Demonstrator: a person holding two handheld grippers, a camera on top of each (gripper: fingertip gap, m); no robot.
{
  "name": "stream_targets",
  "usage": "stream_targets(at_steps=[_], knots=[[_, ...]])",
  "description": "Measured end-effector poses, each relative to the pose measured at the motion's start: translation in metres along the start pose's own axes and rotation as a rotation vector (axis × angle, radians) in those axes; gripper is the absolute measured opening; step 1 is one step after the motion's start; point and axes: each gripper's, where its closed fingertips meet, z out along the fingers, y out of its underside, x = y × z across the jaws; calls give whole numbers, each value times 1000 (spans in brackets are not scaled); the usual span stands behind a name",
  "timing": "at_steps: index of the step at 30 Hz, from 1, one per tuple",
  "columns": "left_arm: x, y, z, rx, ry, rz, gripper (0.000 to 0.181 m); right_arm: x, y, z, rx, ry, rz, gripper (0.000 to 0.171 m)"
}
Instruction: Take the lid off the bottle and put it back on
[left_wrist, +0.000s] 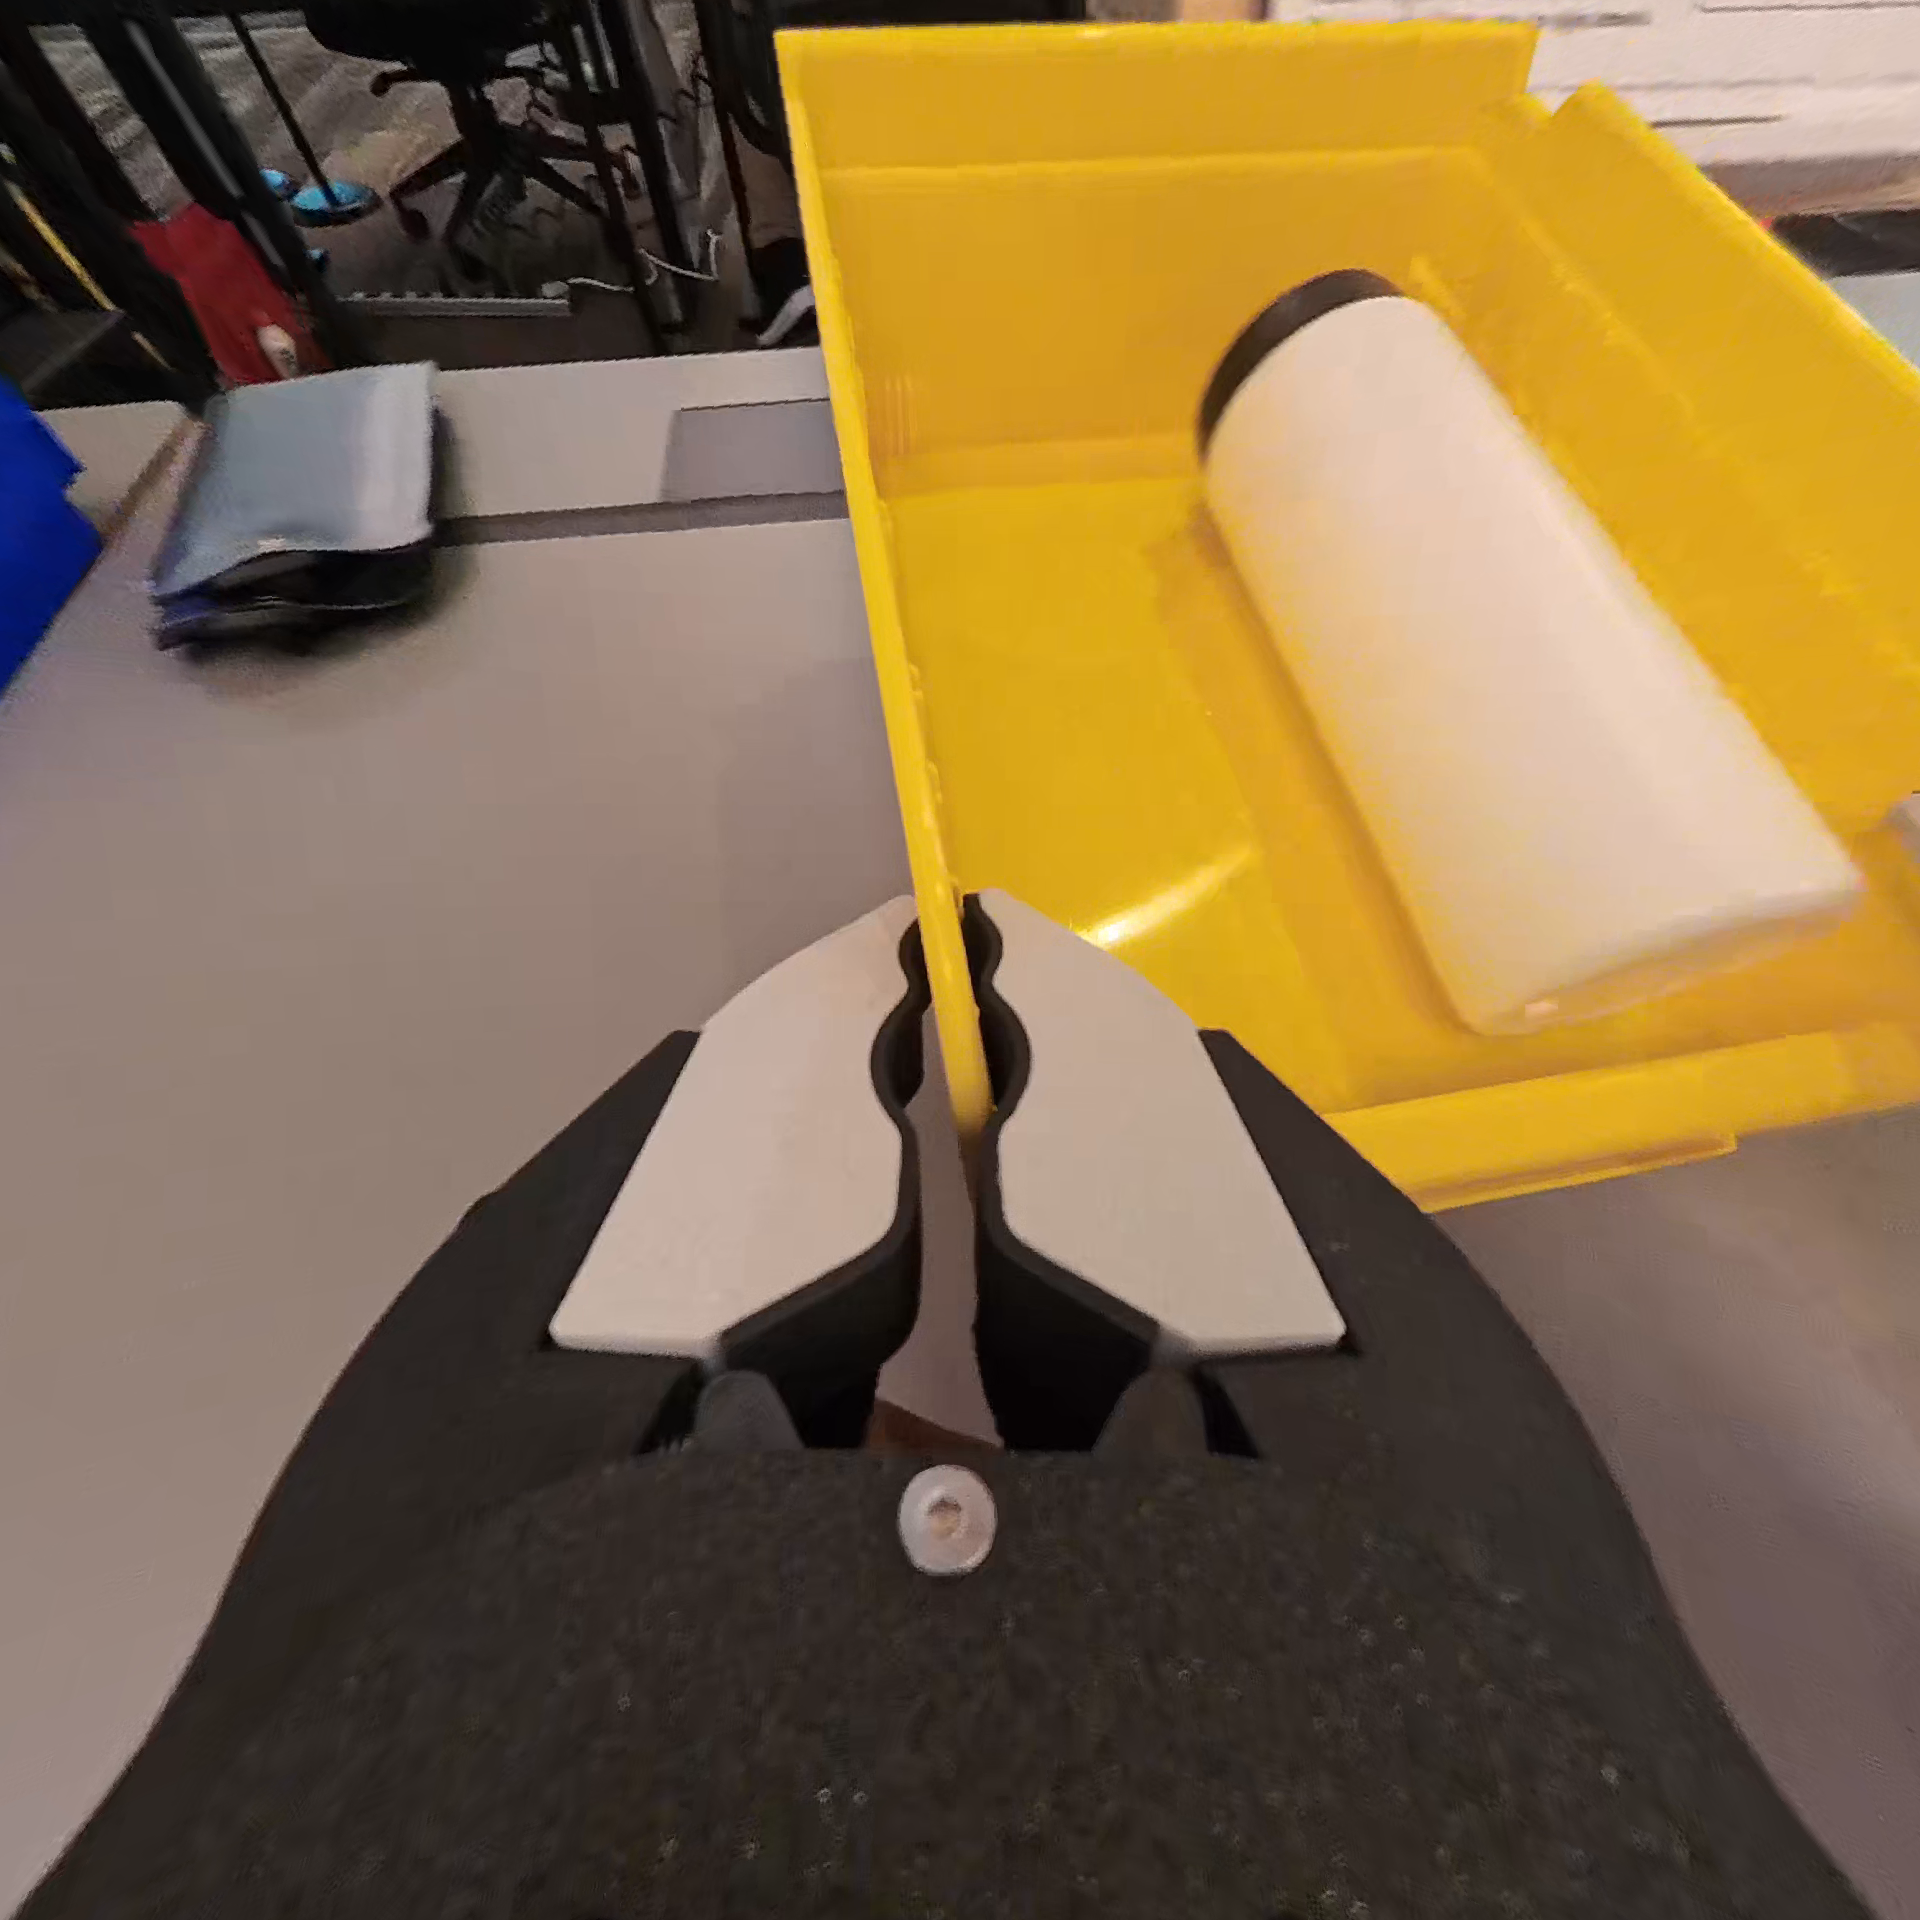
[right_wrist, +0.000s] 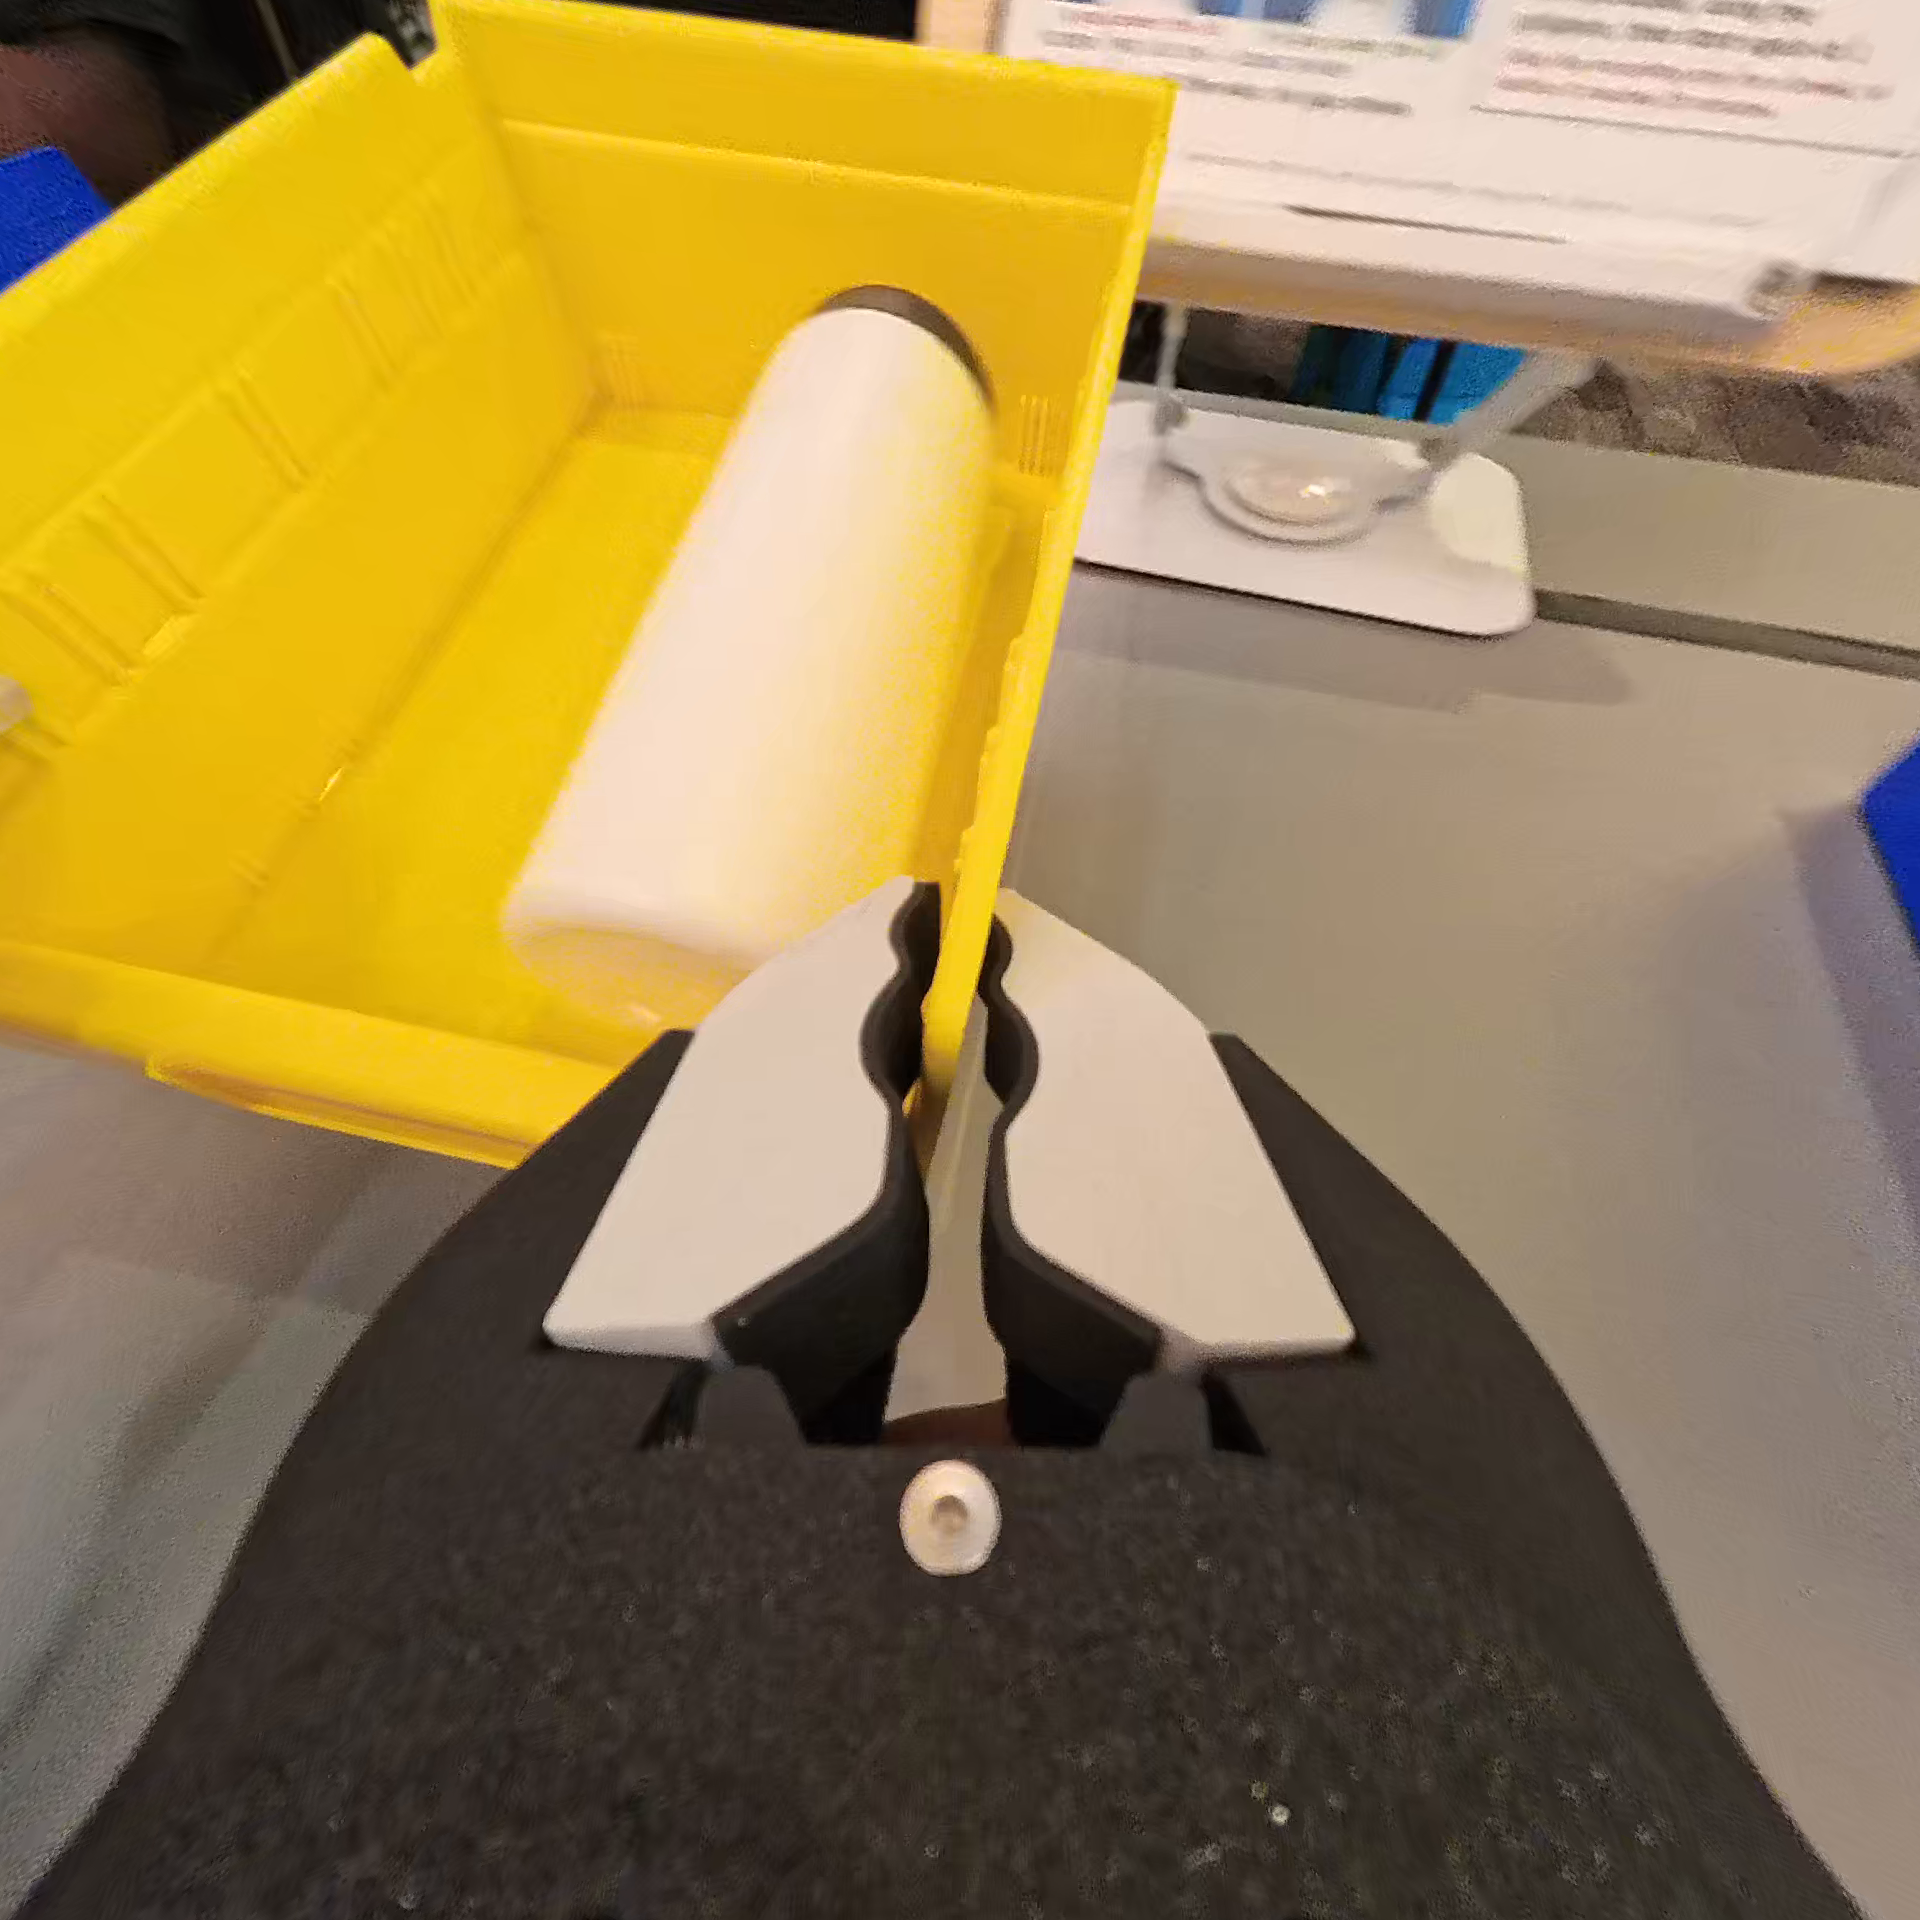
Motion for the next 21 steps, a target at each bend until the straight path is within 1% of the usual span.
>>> stream_targets(at_steps=[4, 8, 10, 11, 13, 19, 20, 21], knots=[[-58, 11, -3, -17, -32, 15, 4, -57, -2, 21, 1, -35, -10, 6], [-100, 39, 0, -89, -58, -30, 4, -104, 16, 41, -62, -81, -17, 7], [-109, 54, 6, -122, -42, -58, 5, -116, 23, 47, -72, -92, -5, 8], [-111, 52, 7, -91, -21, -77, 4, -118, 22, 48, -64, -83, -14, 8], [-118, 53, 7, -104, -30, -84, 4, -125, 22, 48, -70, -101, -18, 10], [-130, 52, 6, -105, -83, -134, 4, -144, 26, 41, -108, -255, -90, 20], [-131, 49, 2, -97, -95, -137, 7, -145, 28, 35, -126, -299, -94, 21], [-132, 41, -5, -67, -111, -142, 20, -146, 29, 26, -144, -353, -107, 24]])
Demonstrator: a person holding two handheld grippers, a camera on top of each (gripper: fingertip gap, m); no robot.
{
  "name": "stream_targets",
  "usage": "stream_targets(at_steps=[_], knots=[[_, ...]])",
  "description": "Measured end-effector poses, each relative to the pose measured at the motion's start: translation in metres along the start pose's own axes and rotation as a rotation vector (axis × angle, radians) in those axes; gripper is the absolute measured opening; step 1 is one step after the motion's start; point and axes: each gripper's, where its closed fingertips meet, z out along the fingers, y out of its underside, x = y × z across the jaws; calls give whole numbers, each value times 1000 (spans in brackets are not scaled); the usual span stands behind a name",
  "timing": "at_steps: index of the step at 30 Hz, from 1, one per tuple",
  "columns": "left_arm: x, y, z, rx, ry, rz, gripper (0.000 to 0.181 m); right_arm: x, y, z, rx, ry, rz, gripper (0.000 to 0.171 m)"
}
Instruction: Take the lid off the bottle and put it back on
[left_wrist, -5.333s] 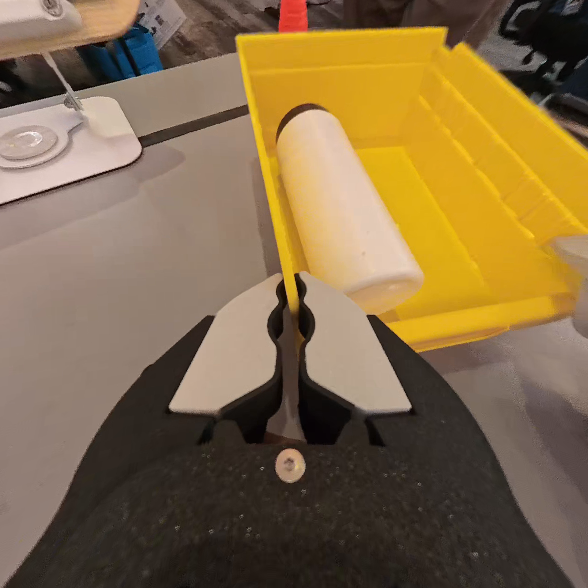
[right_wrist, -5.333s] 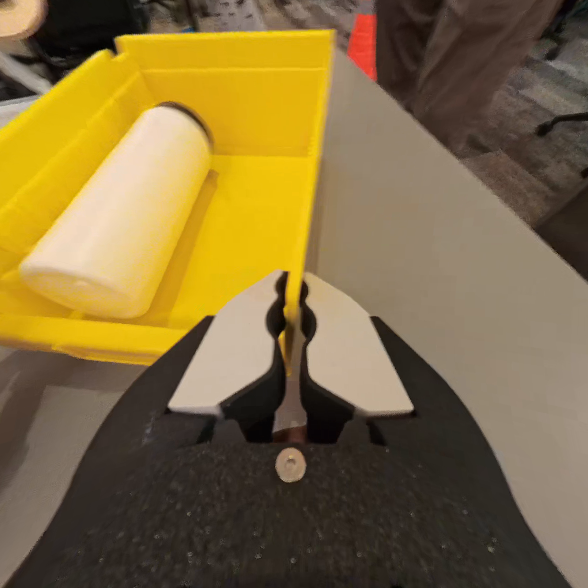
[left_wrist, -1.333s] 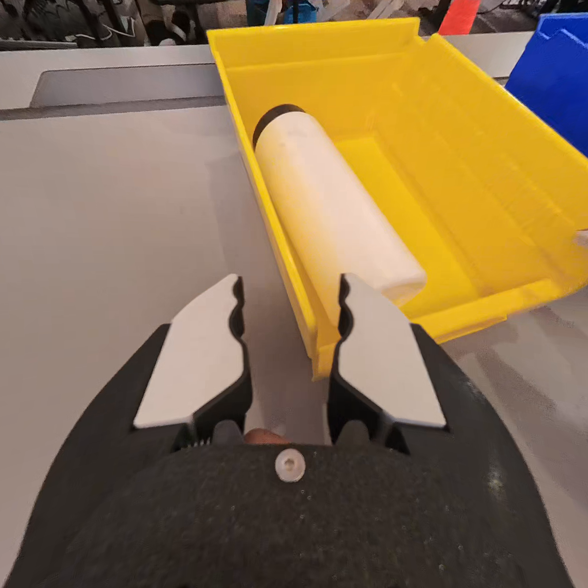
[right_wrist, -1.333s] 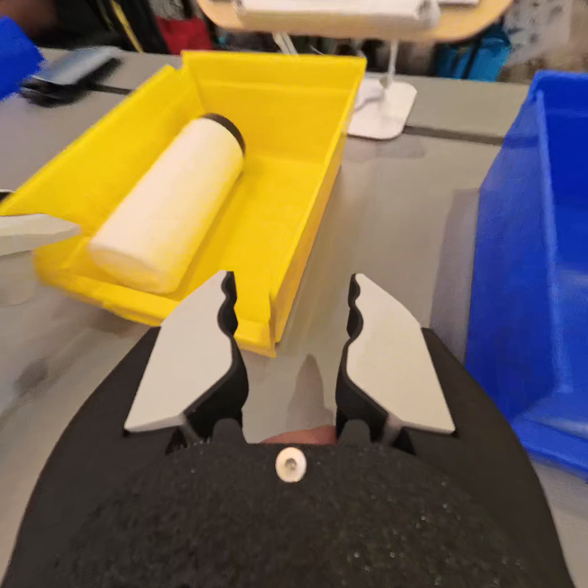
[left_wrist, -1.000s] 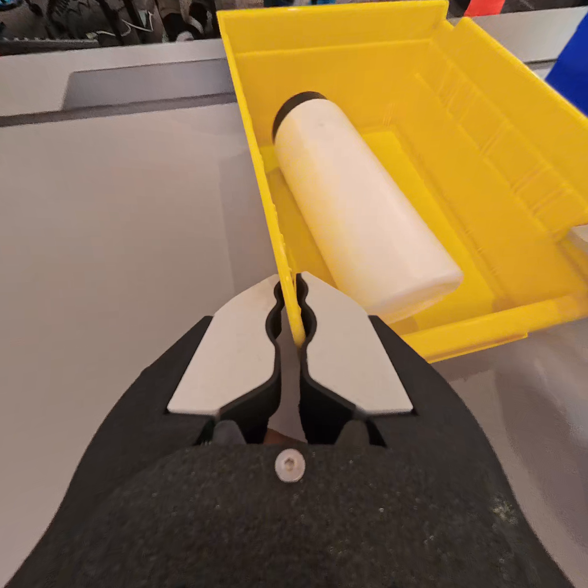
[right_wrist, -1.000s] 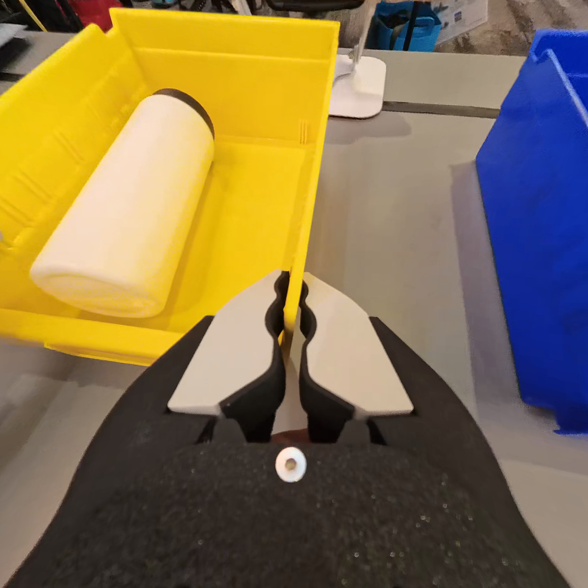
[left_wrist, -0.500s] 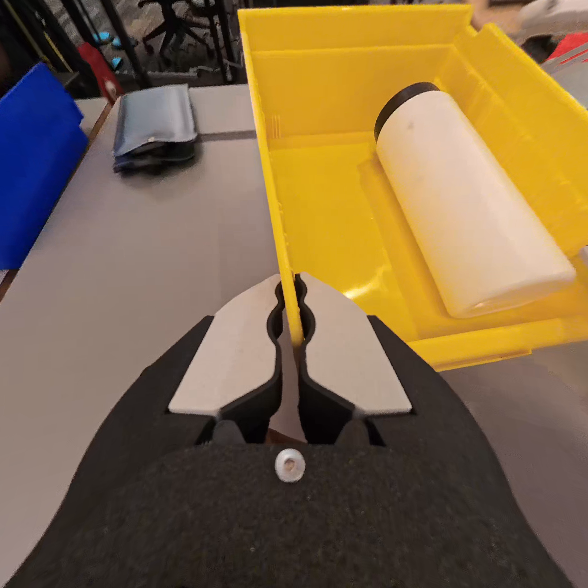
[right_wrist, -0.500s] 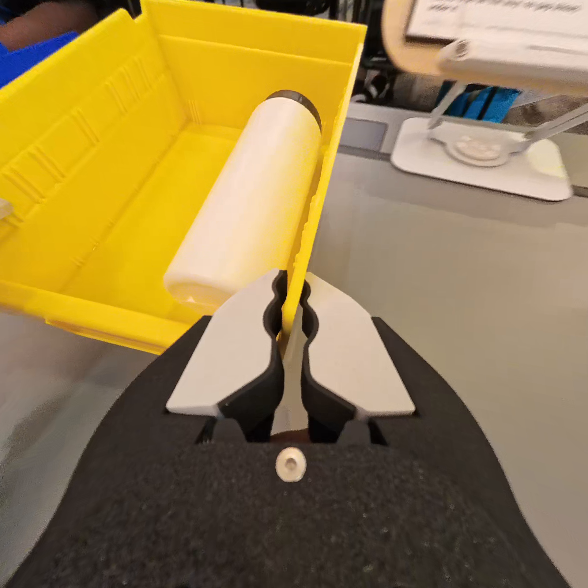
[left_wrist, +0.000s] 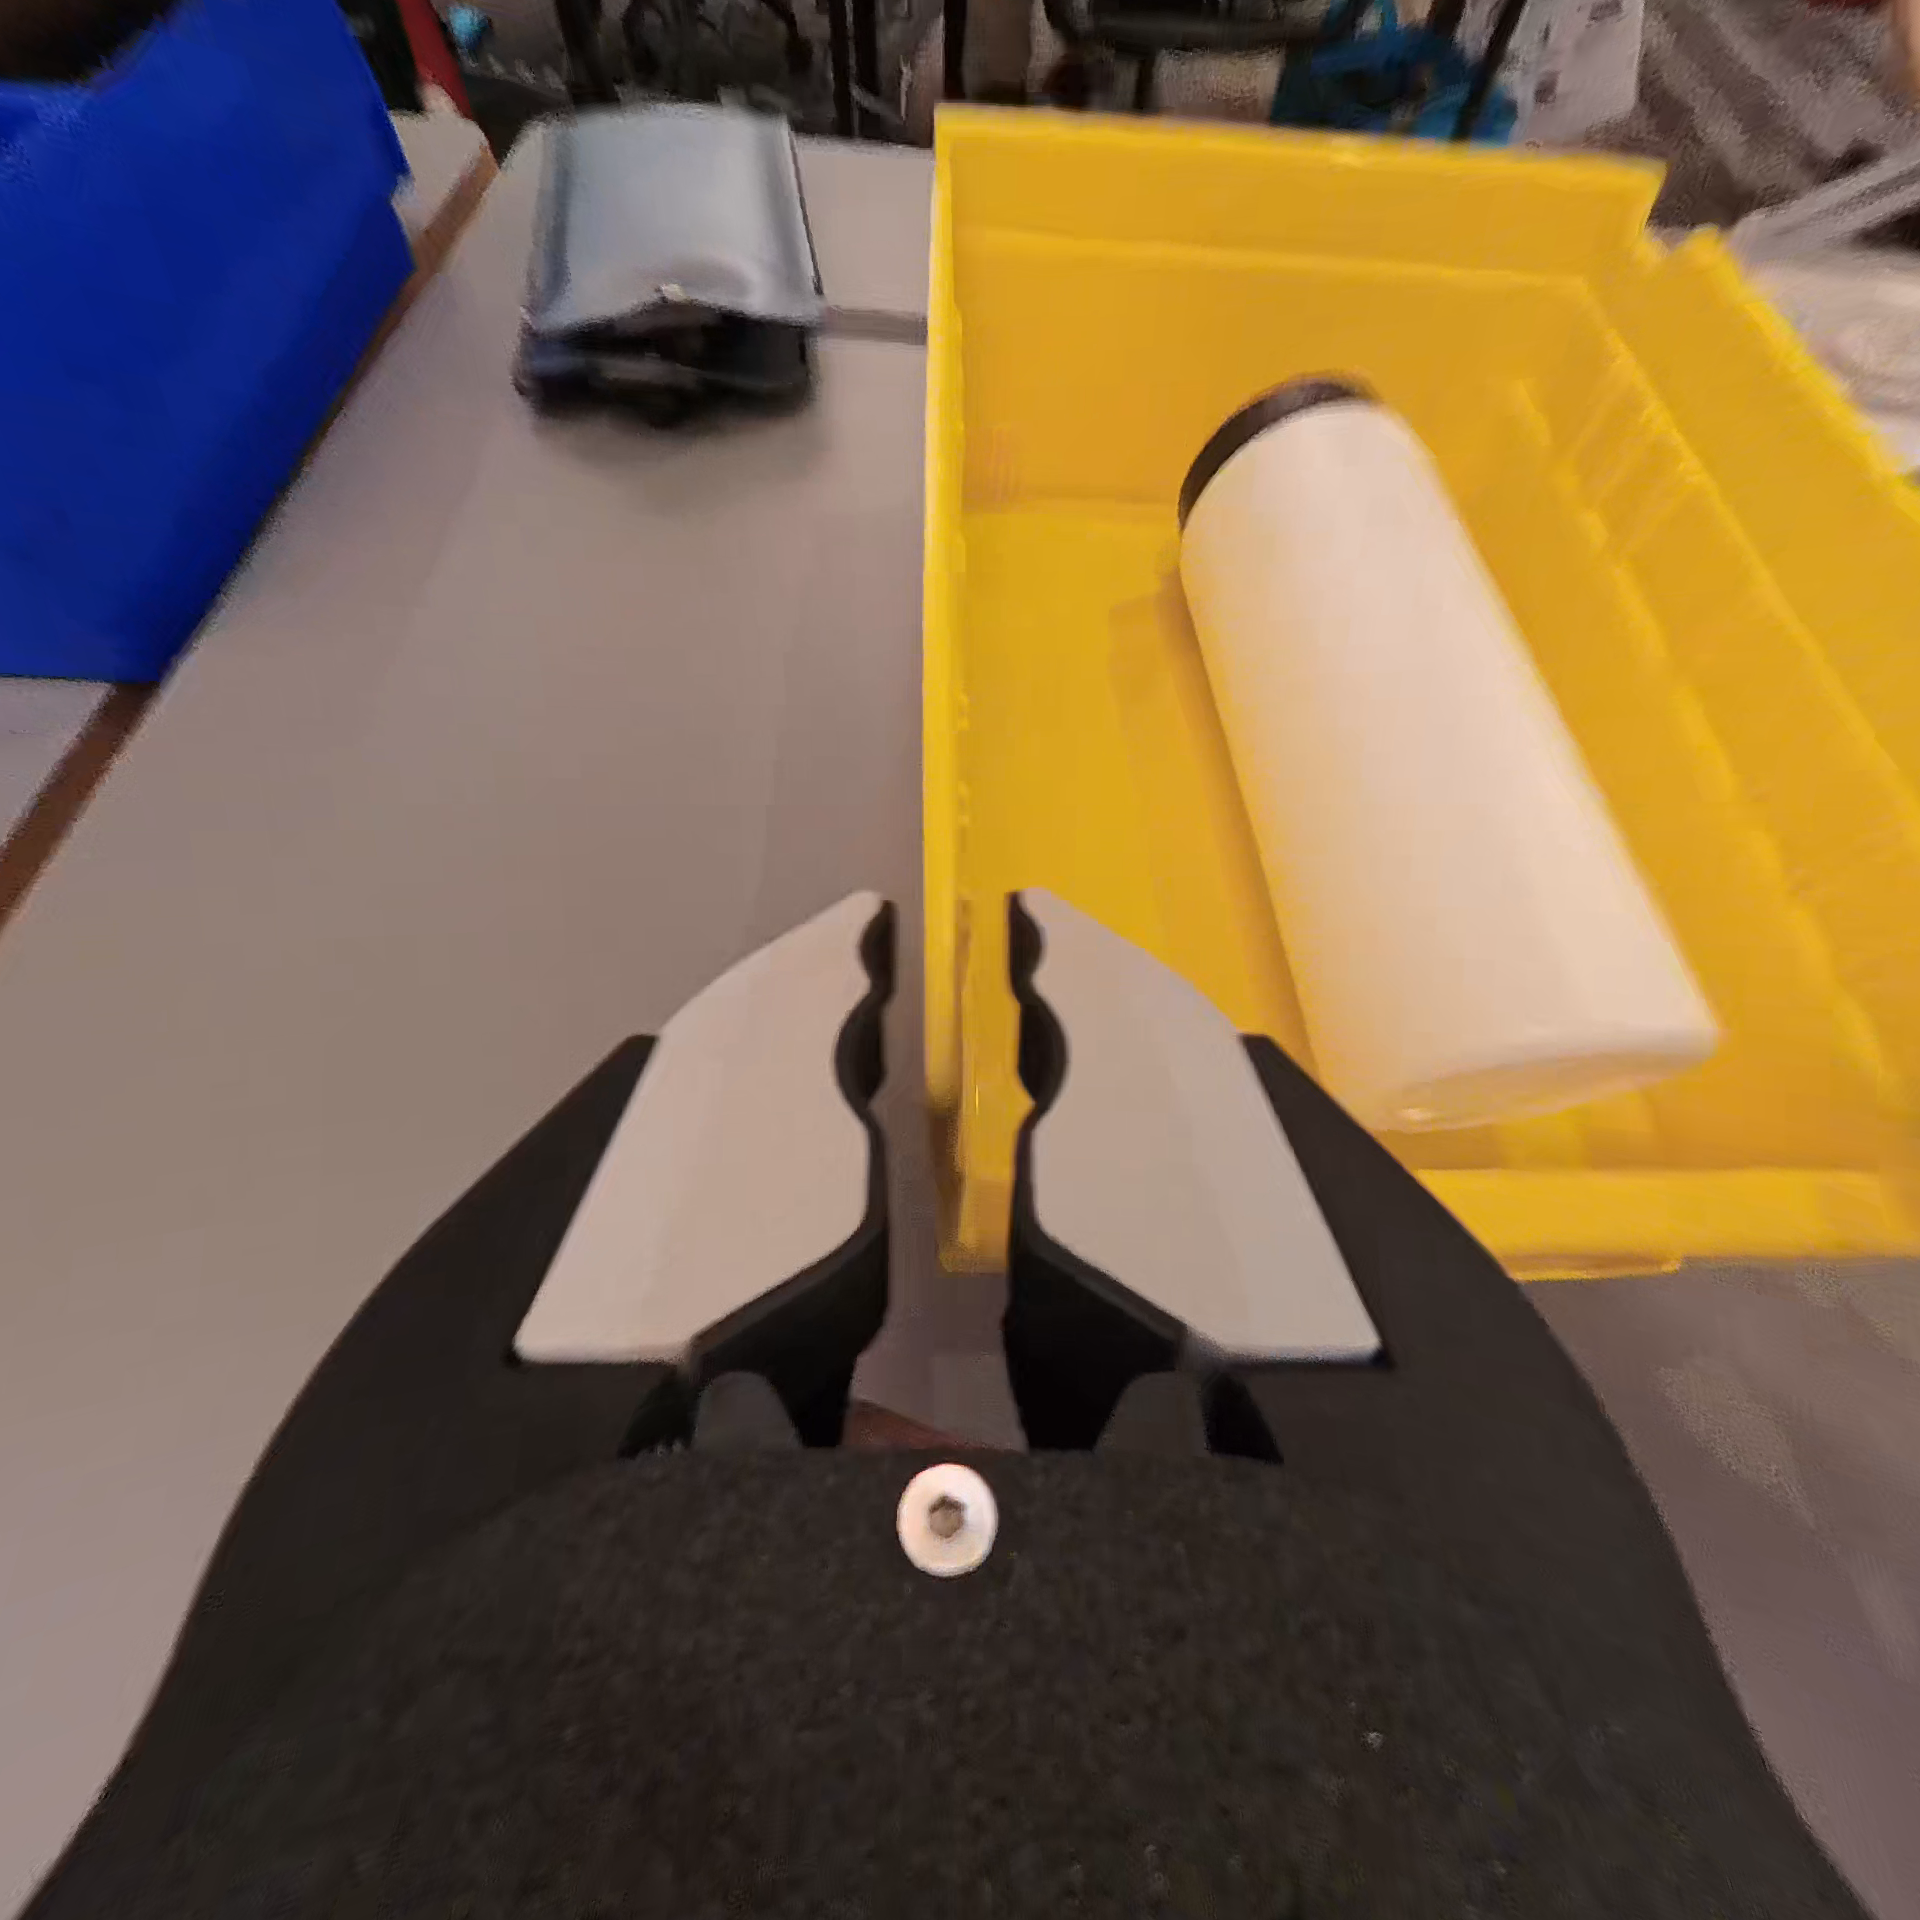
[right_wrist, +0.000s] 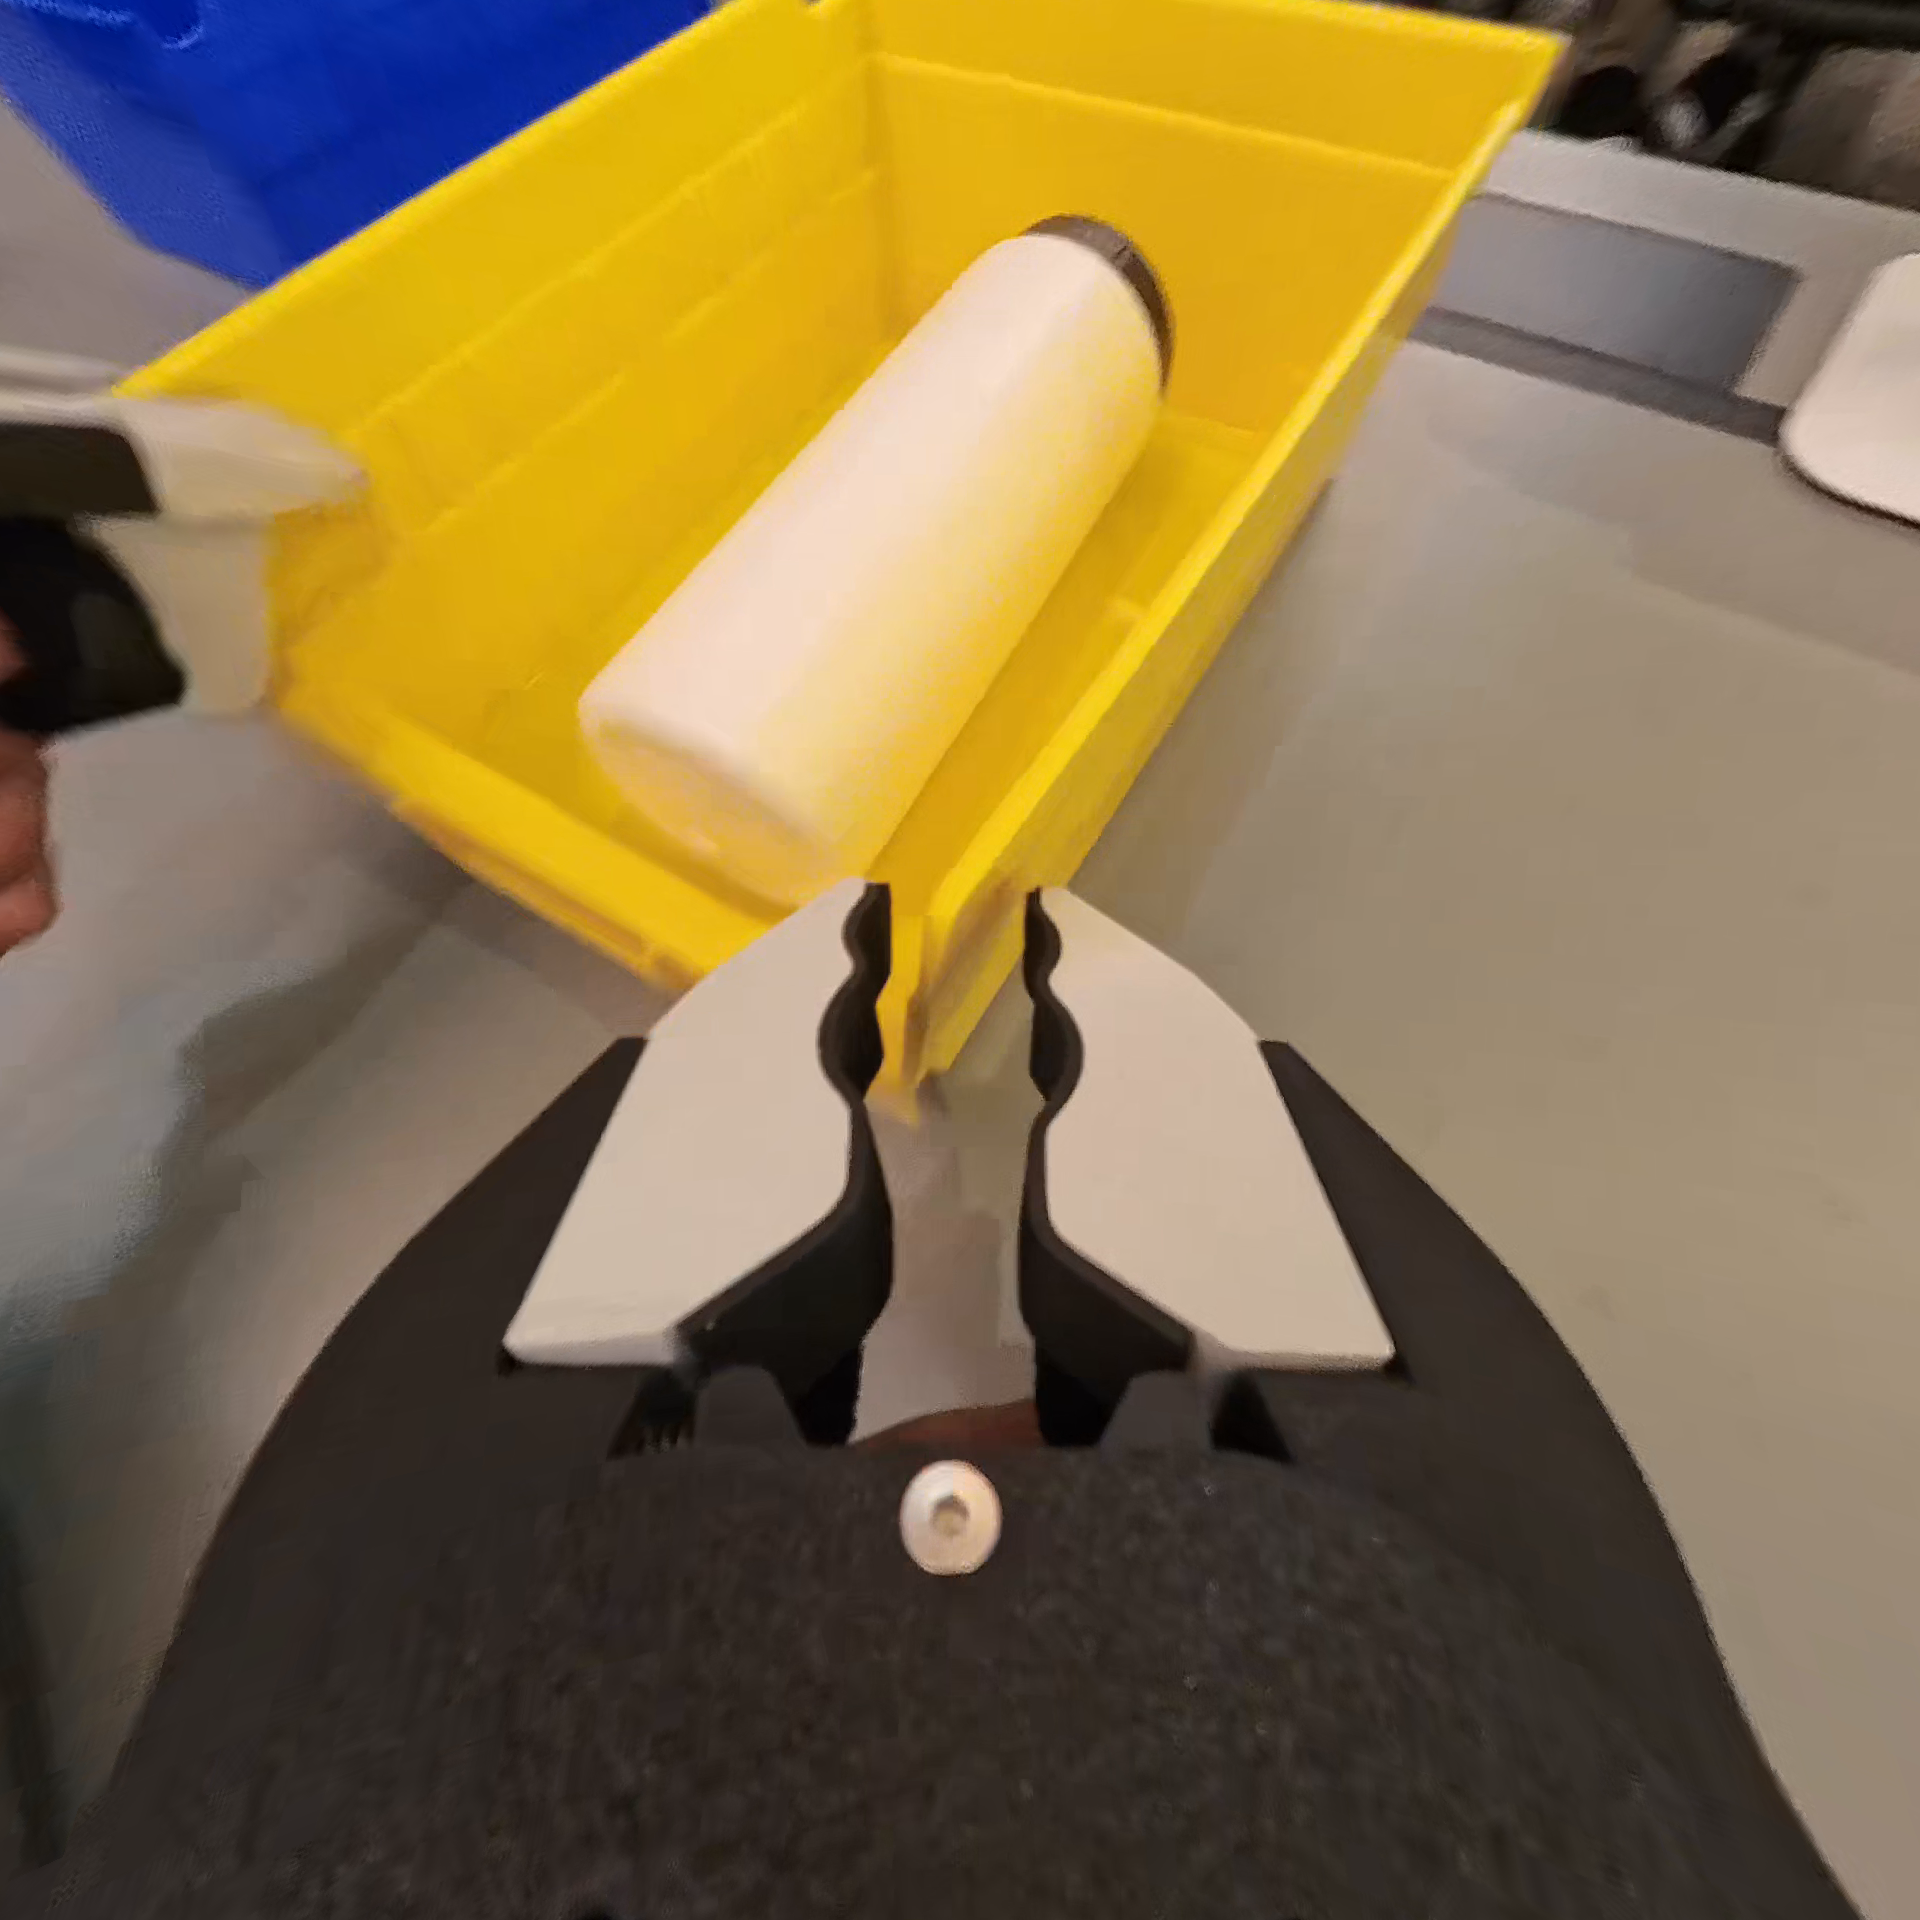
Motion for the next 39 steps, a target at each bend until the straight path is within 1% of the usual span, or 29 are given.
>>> stream_targets(at_steps=[1, 2, 4, 5, 7, 9, 10, 11, 12, 13, 15, 17, 19, 22, 25, 28, 31, 34, 39], knots=[[0, -11, -11, 44, -8, -12, 28, -1, 2, -11, -8, -49, -23, 29], [1, -23, -24, 95, -12, -29, 32, 2, 1, -25, 2, -80, -41, 30], [11, -46, -52, 198, 8, -54, 43, 21, -3, -59, 55, -112, -66, 30], [22, -54, -65, 237, 38, -65, 46, 34, -4, -77, 78, -126, -71, 31], [61, -58, -87, 278, 173, -89, 55, 70, -4, -115, 117, -122, -69, 31], [116, -44, -104, 258, 362, -108, 64, 120, -1, -155, 173, -51, -79, 34], [143, -32, -112, 246, 452, -118, 66, 148, 4, -175, 201, 3, -85, 36], [162, -21, -118, 245, 500, -129, 61, 177, 10, -196, 223, 62, -84, 37], [176, -10, -120, 241, 514, -139, 55, 206, 20, -216, 237, 127, -71, 37], [189, 2, -120, 214, 531, -134, 54, 235, 31, -236, 248, 195, -45, 39], [207, 21, -113, 154, 545, -94, 59, 288, 59, -273, 268, 307, 31, 41], [209, 32, -101, 122, 498, -48, 62, 329, 89, -305, 304, 394, 137, 43], [207, 36, -92, 114, 458, -27, 63, 354, 111, -327, 335, 431, 216, 46], [203, 39, -81, 103, 436, -47, 62, 384, 132, -340, 326, 502, 276, 46], [201, 42, -76, 92, 399, -7, 62, 396, 137, -339, 343, 485, 342, 46], [199, 39, -81, 136, 345, 76, 61, 395, 134, -337, 347, 483, 326, 45], [201, 38, -86, 156, 342, 114, 62, 386, 129, -337, 347, 496, 263, 43], [202, 41, -87, 143, 357, 110, 62, 378, 125, -333, 347, 497, 221, 41], [200, 43, -84, 110, 381, 61, 62, 375, 126, -327, 333, 488, 214, 41]])
